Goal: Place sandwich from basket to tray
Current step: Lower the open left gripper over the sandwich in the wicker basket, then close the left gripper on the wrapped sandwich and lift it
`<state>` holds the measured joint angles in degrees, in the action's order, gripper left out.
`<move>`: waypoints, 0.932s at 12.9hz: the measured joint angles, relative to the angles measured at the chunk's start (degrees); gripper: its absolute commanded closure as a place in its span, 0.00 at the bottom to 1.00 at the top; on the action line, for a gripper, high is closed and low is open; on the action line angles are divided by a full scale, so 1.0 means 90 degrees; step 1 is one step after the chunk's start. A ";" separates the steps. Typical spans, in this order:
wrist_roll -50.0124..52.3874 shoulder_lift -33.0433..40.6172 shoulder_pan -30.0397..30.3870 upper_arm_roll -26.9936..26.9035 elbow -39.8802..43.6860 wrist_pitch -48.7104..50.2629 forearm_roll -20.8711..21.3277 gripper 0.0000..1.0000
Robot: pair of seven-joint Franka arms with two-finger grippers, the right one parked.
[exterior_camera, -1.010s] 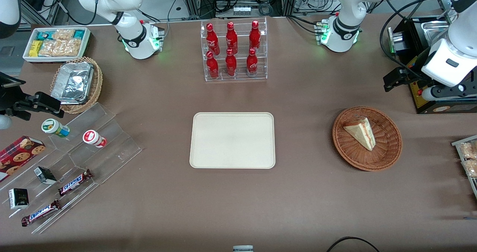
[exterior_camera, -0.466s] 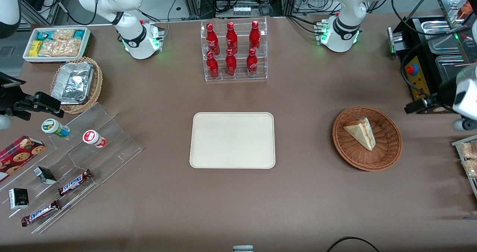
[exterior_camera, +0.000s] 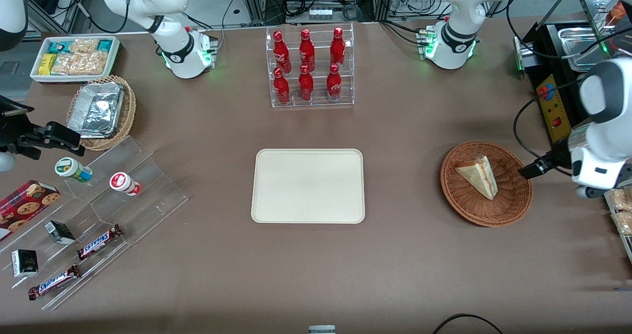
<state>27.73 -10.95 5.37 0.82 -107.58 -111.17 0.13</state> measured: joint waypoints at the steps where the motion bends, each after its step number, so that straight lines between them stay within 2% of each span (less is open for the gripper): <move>1: 0.0154 -0.0074 0.0003 -0.0007 -0.0249 -0.0397 -0.0007 0.00; 6: 0.1675 -0.0909 -0.0085 0.0047 -0.0833 -0.1746 -0.0028 0.00; 12: 0.2090 -0.1091 -0.0235 0.0068 -0.1215 -0.2170 -0.0032 0.00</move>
<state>46.54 -20.77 3.25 1.44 -118.51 -130.69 -0.16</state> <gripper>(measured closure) 0.000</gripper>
